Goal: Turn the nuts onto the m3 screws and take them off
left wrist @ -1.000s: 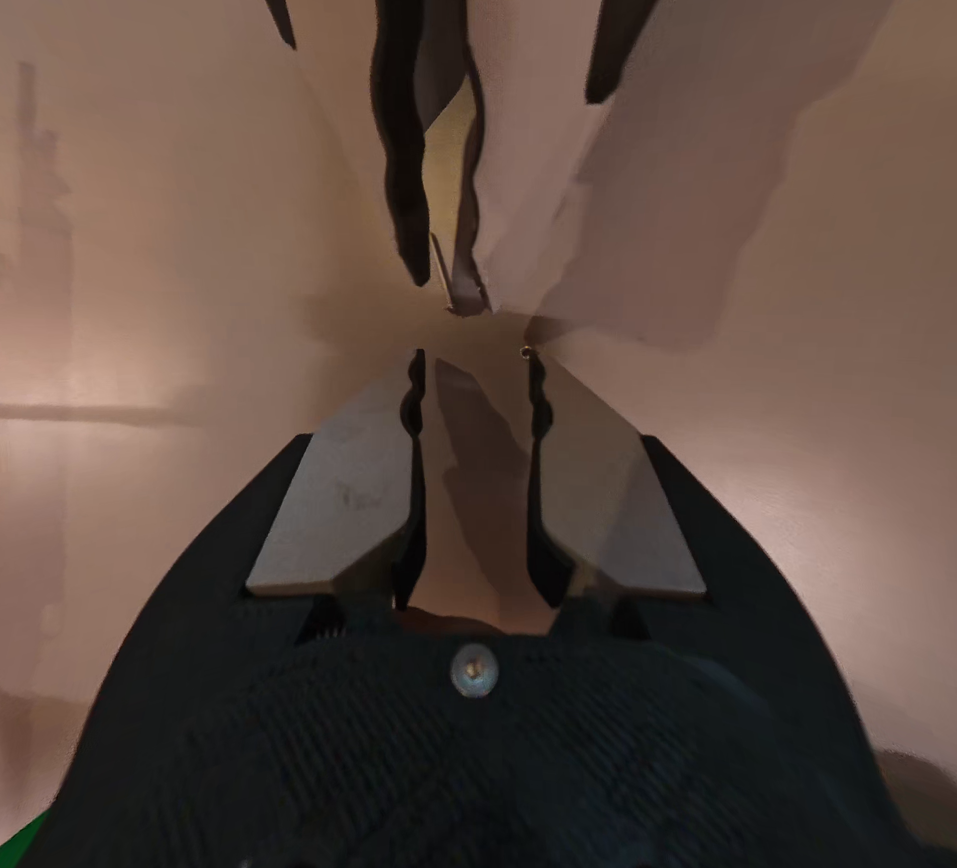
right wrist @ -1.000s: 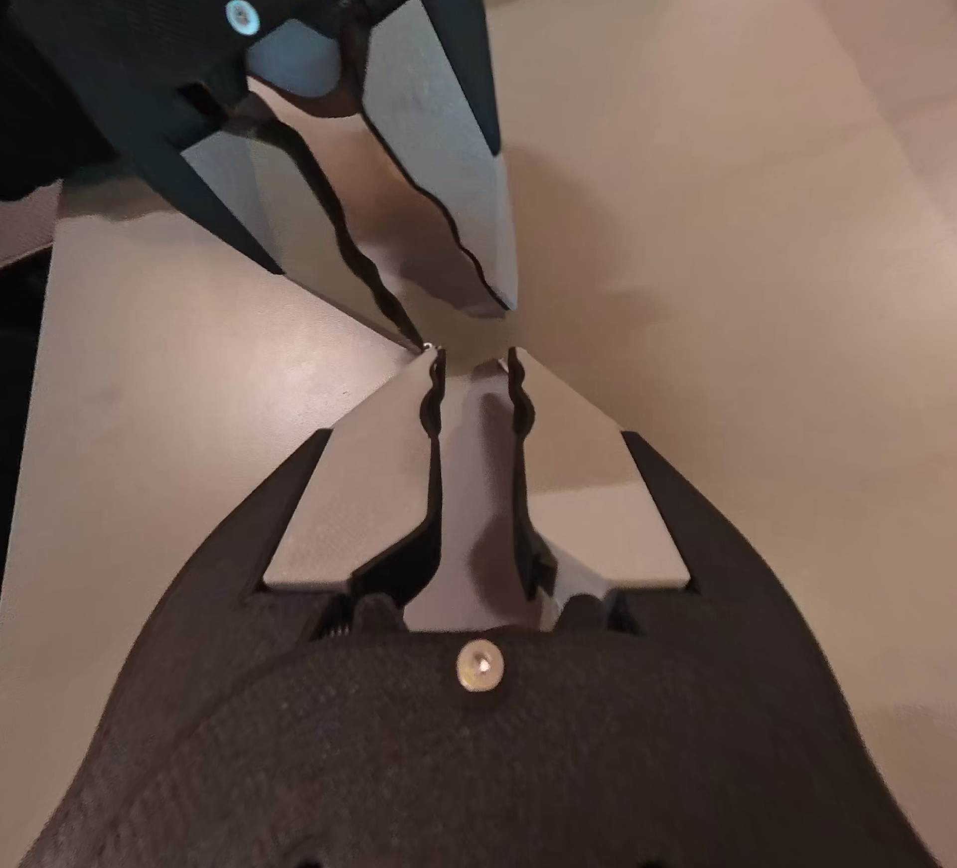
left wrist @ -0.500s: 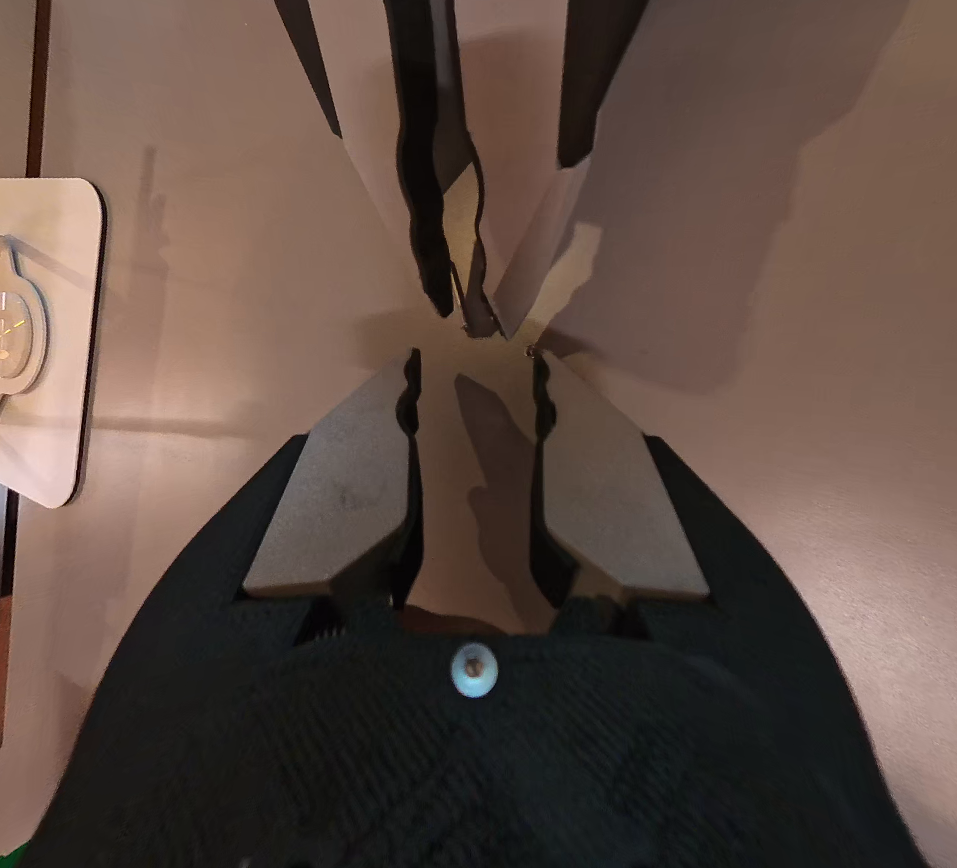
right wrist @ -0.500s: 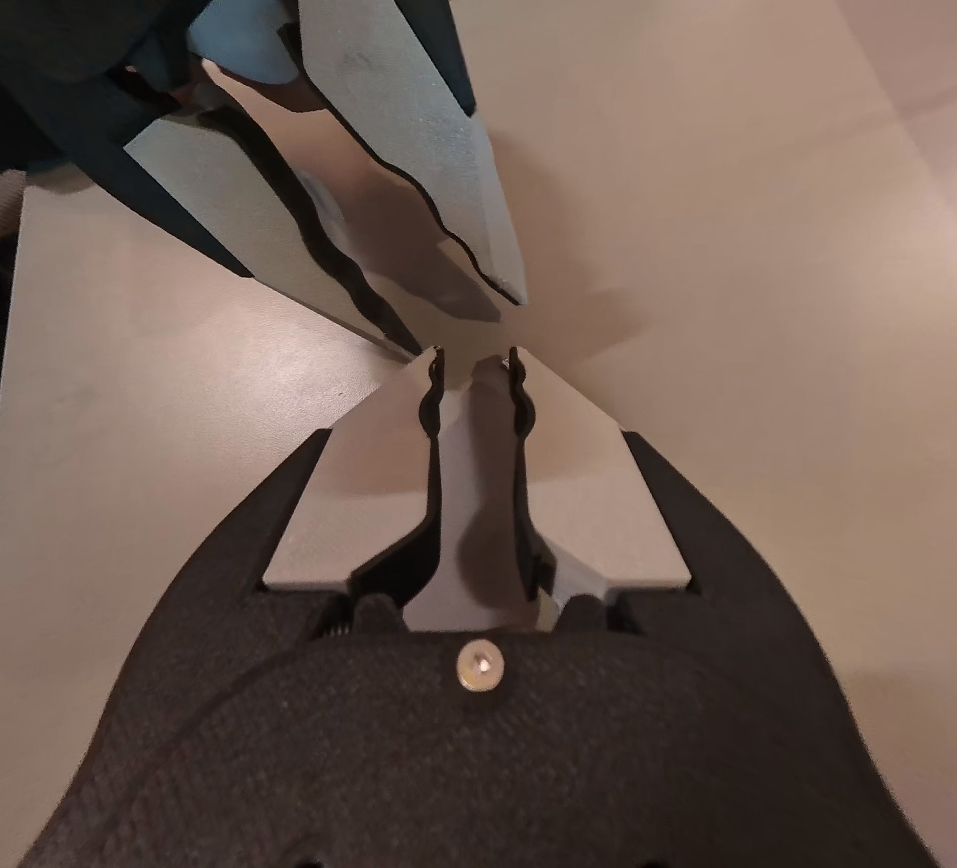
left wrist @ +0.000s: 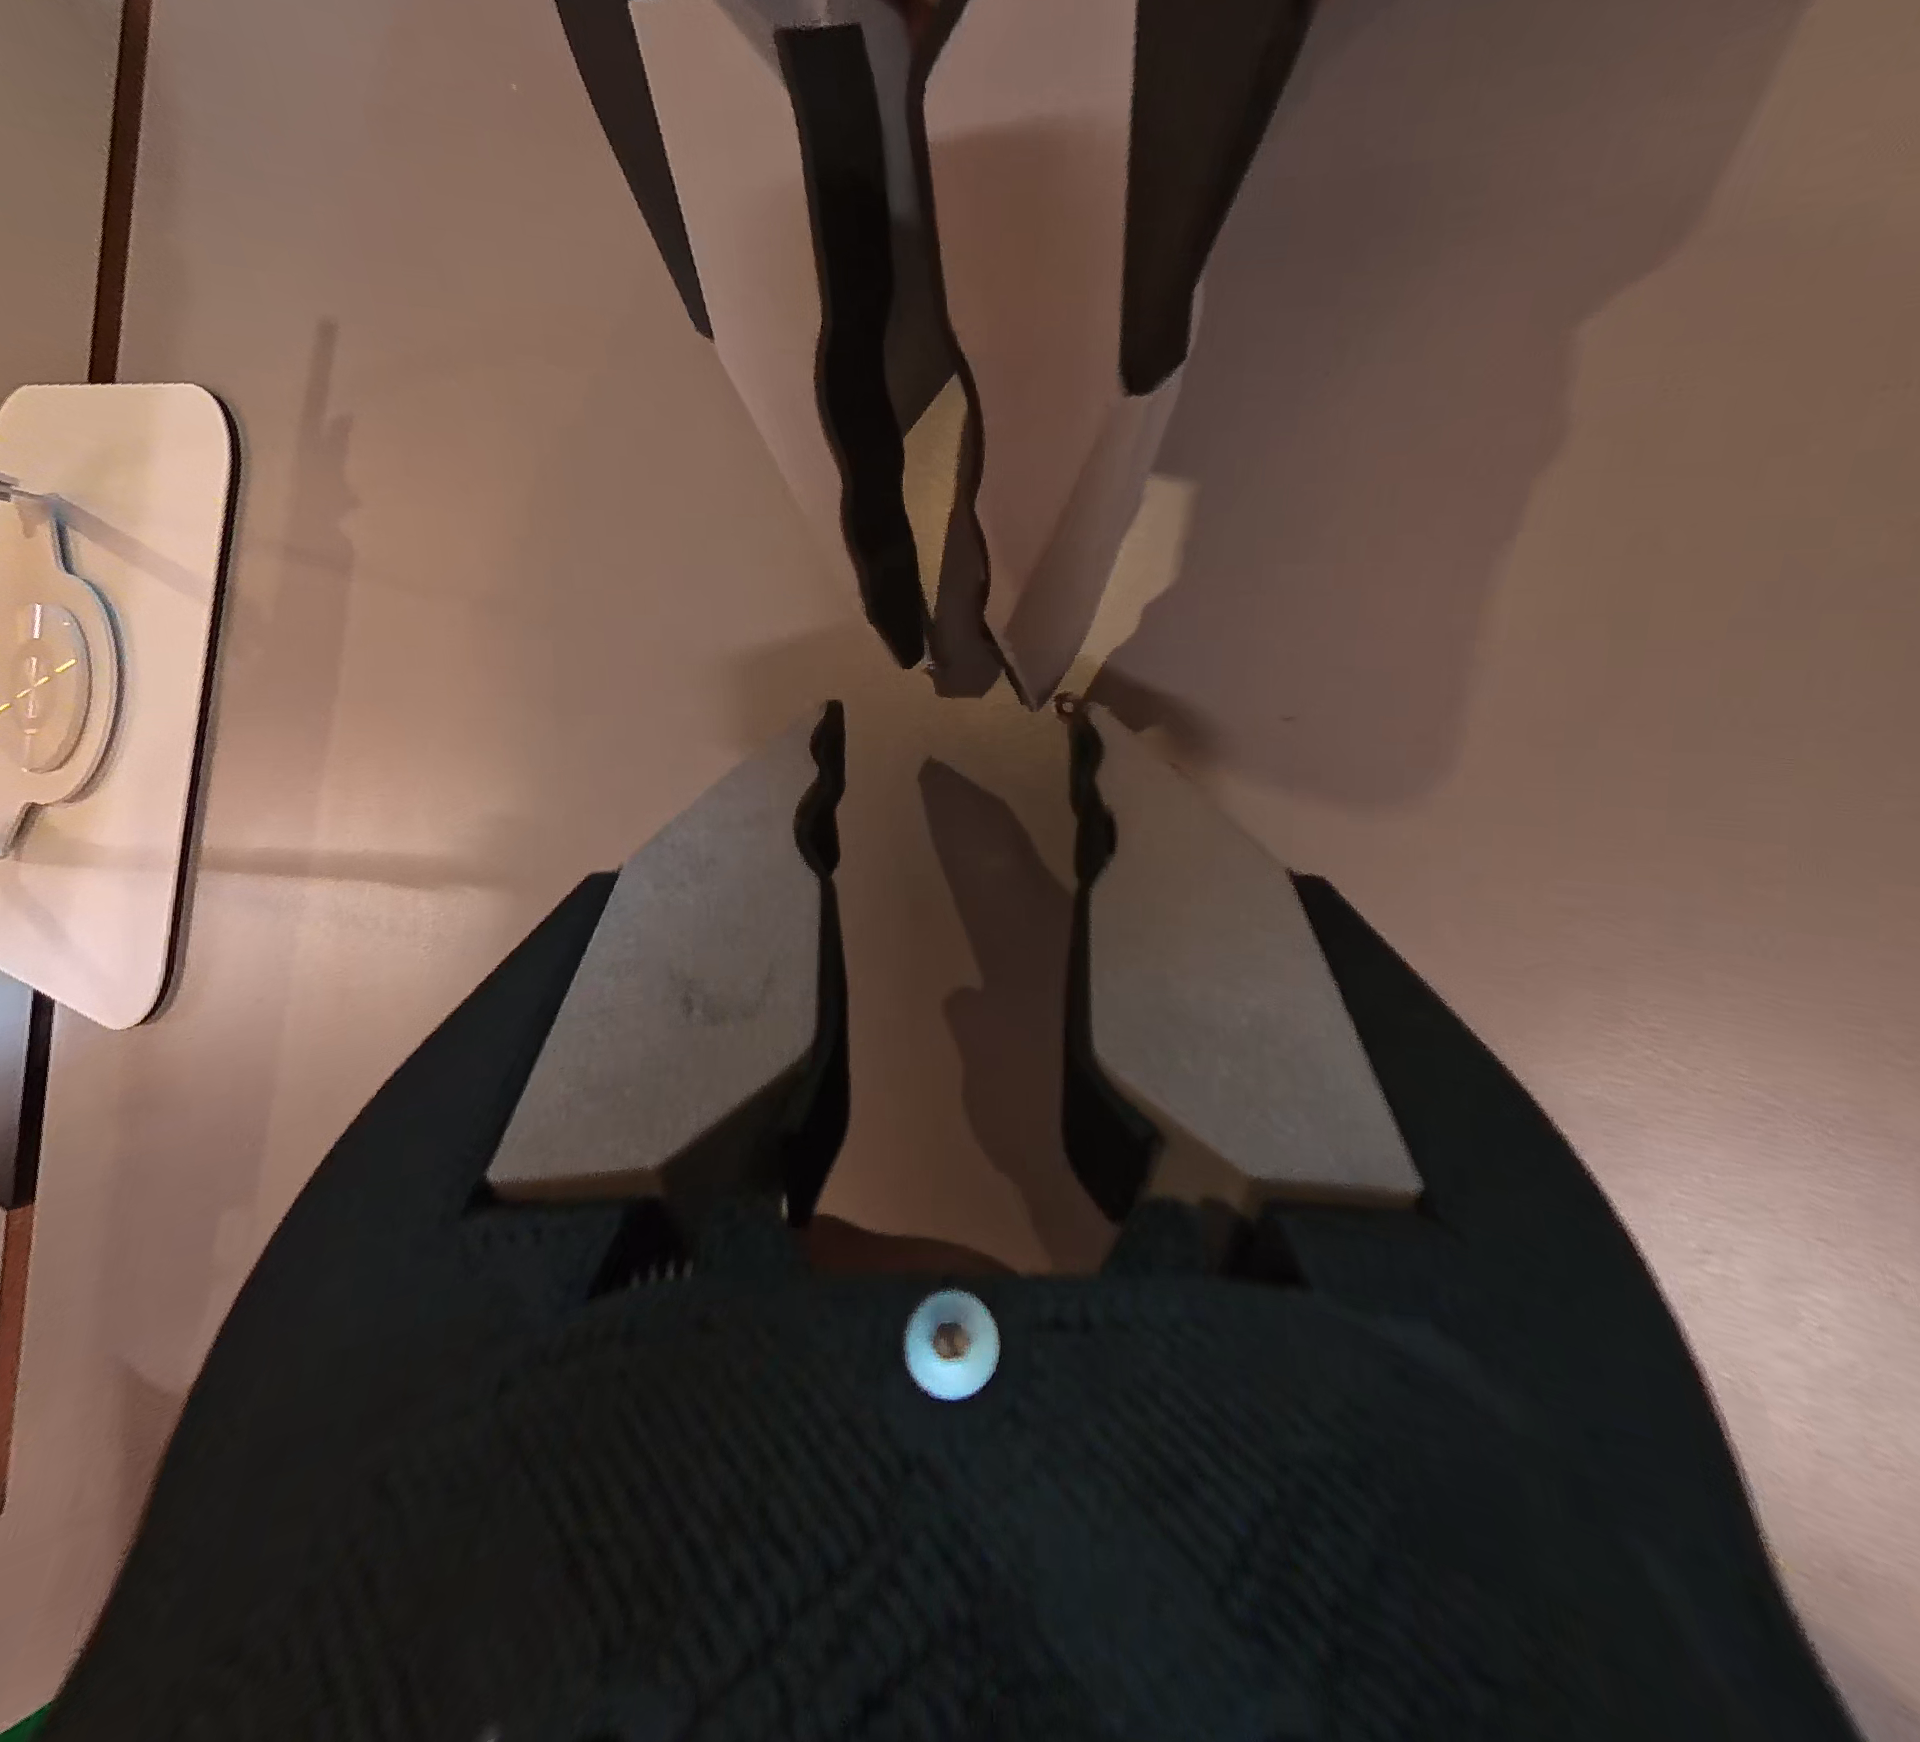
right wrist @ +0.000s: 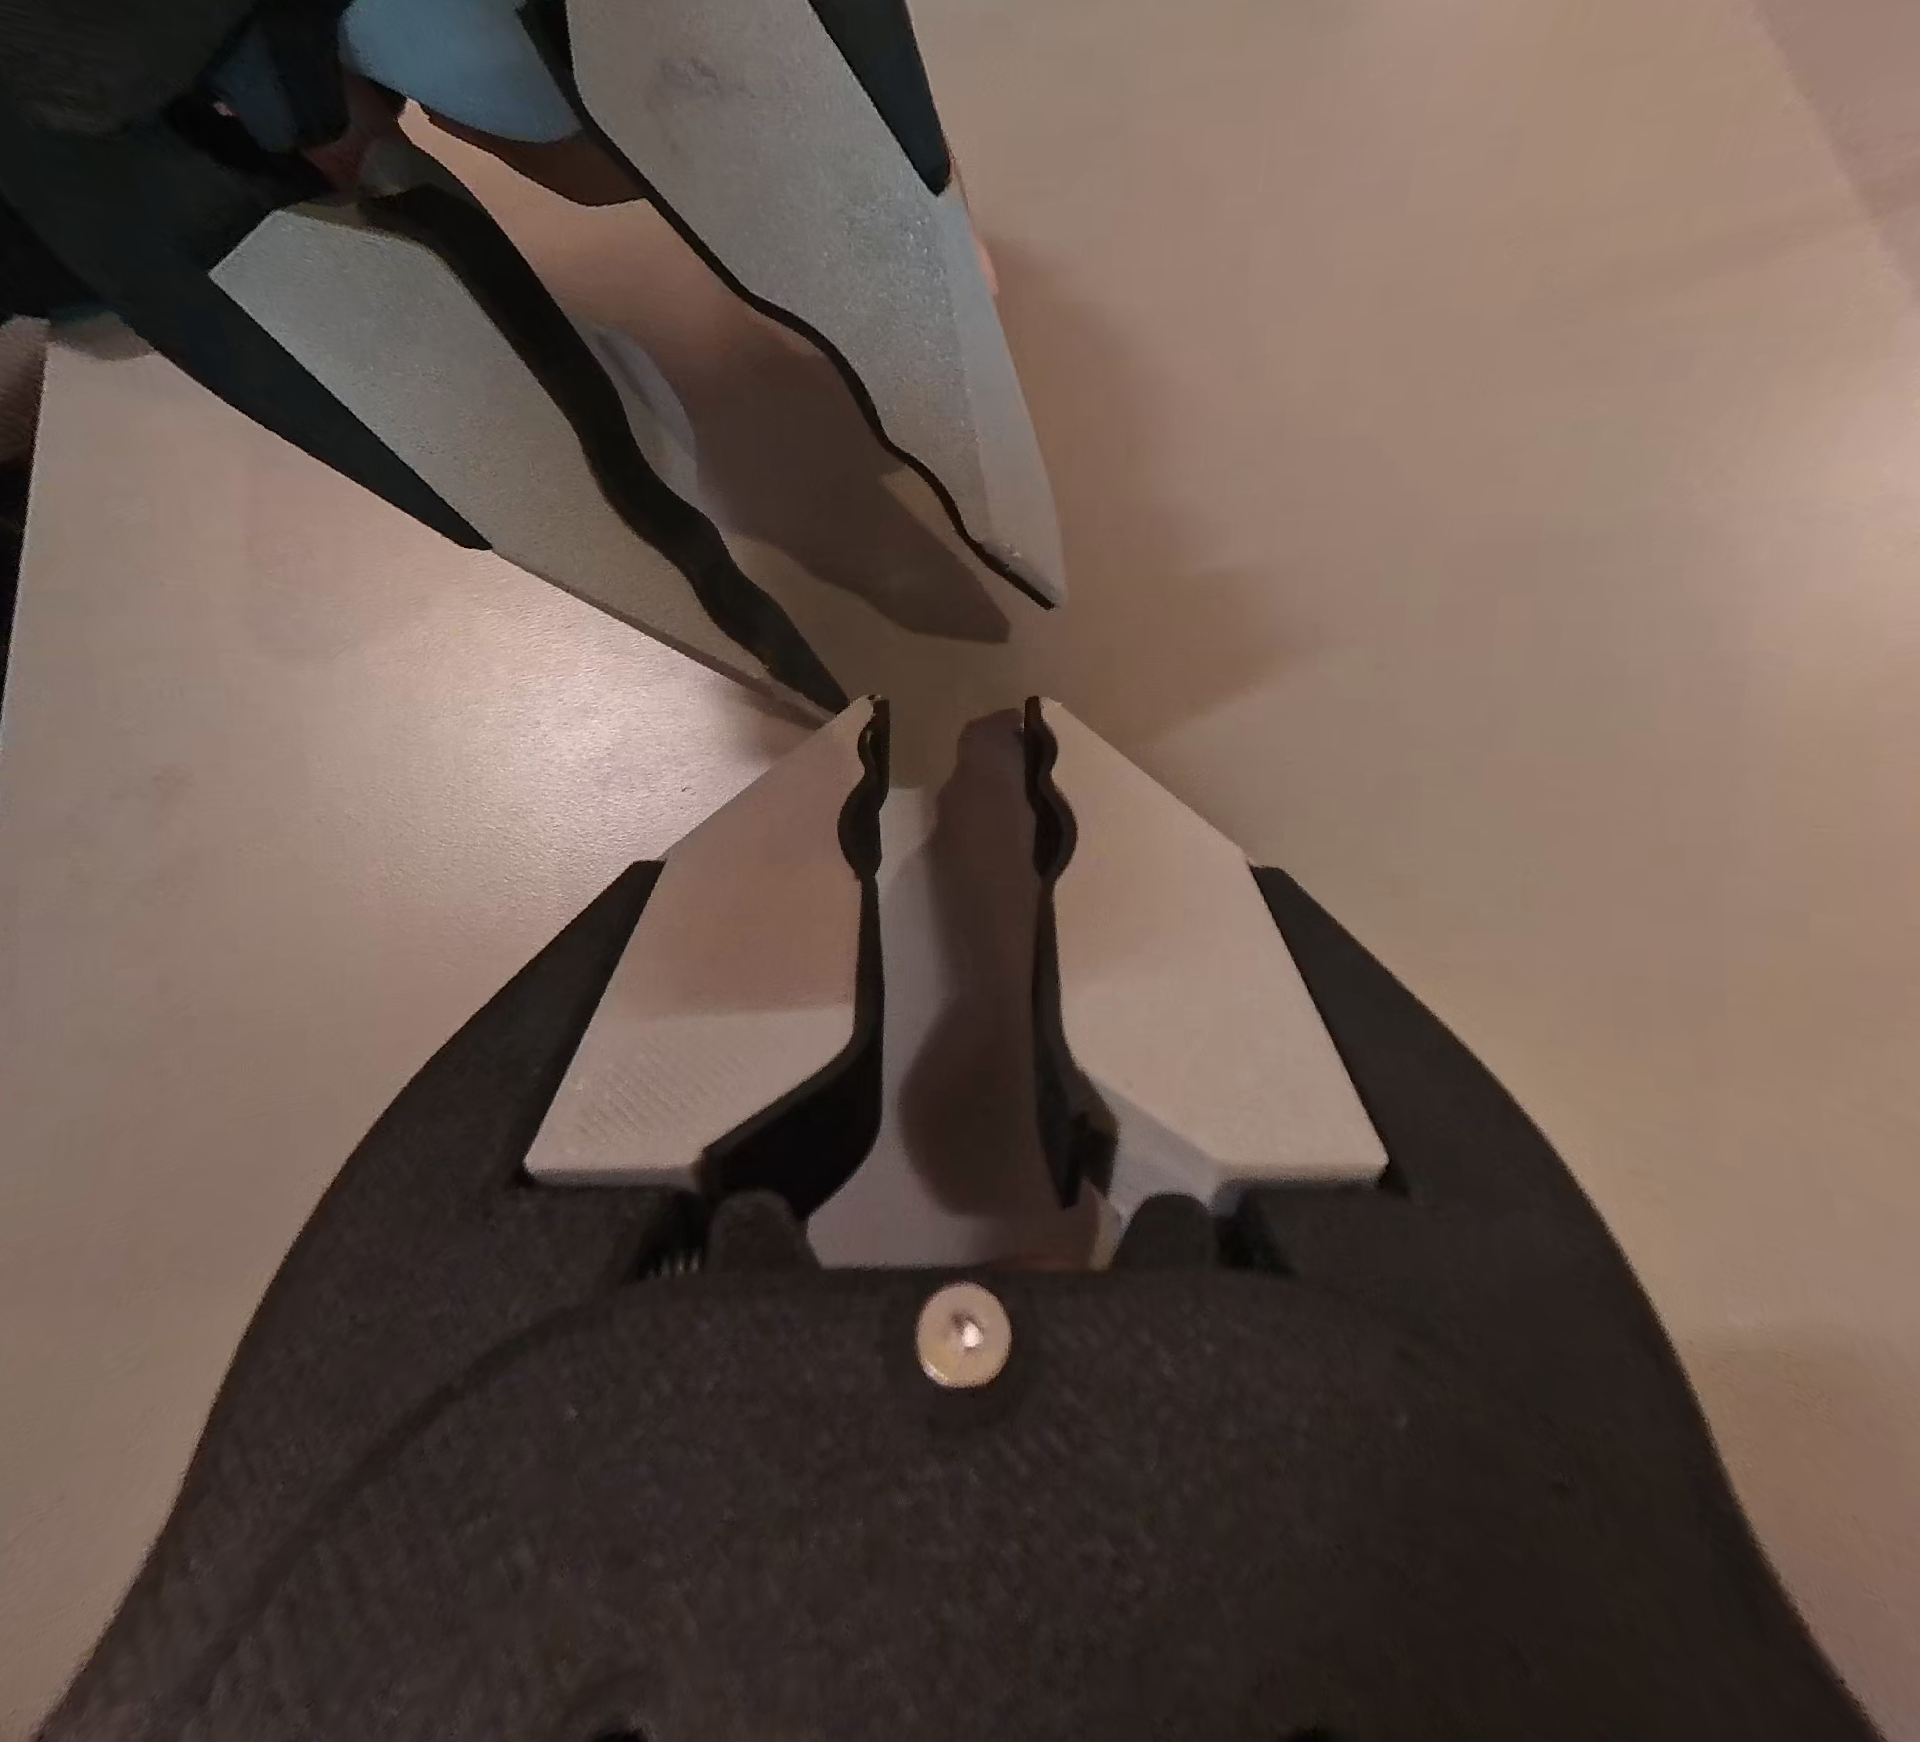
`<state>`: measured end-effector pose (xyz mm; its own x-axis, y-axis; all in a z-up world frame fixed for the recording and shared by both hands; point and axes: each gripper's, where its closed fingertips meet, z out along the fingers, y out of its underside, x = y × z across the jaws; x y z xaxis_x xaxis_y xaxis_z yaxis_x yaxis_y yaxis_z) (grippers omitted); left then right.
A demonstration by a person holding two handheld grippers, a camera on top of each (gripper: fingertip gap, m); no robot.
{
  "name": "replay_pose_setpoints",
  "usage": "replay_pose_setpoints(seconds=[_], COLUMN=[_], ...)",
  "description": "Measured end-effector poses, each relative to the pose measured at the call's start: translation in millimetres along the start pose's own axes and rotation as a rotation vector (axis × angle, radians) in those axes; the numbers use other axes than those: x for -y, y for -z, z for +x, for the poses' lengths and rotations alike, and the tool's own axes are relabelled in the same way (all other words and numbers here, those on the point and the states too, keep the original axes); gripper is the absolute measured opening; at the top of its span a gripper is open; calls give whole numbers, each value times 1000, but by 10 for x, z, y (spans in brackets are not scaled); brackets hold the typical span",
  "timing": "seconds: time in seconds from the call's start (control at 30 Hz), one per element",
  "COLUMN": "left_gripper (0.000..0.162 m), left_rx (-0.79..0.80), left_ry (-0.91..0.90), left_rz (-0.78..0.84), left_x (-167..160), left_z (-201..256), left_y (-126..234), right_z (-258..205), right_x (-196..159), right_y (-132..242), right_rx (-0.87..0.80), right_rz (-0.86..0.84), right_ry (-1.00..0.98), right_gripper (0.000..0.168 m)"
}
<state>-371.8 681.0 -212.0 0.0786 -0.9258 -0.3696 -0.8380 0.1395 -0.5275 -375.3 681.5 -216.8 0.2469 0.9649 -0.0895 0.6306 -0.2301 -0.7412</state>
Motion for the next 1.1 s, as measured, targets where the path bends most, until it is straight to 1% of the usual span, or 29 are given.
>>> replay_pose_setpoints(seconds=[0.03,0.33,0.43,0.53,0.6,0.67,0.77,0.87,1.0,1.03,1.1], left_gripper=[42,42,42,42,38,36,35,36,36,38,42], left_rx=[0,13,63,76,93,93,55,46,51,55,67], left_ry=[-1,-5,-55,-152,-210,-228,-202,-186,-168,-158,-132], left_rz=[4,20,90,194,274,335,394,392,402,403,401], left_x=[8,25,120,205,243,251,258,252,292,296,285], left_z=[3,-27,-102,-85,-80,-85,-60,-56,-61,-79,-129], left_y=[2,23,86,167,228,271,305,291,291,292,284], right_z=[-4,32,38,47,-44,-154,-233,-327,-351,-365,-371], right_x=[-3,-55,-4,60,109,137,137,175,169,161,153], right_y=[-5,-17,27,127,216,293,327,290,217,203,186], right_rx=[-1,-50,-53,-57,-3,35,32,55,25,29,26], right_rz=[-3,-44,-17,14,45,79,102,124,113,109,103], right_ry=[3,41,42,74,140,253,362,381,424,430,435], right_gripper=[23,23,23,23,23,23,23,23,23,22,25])
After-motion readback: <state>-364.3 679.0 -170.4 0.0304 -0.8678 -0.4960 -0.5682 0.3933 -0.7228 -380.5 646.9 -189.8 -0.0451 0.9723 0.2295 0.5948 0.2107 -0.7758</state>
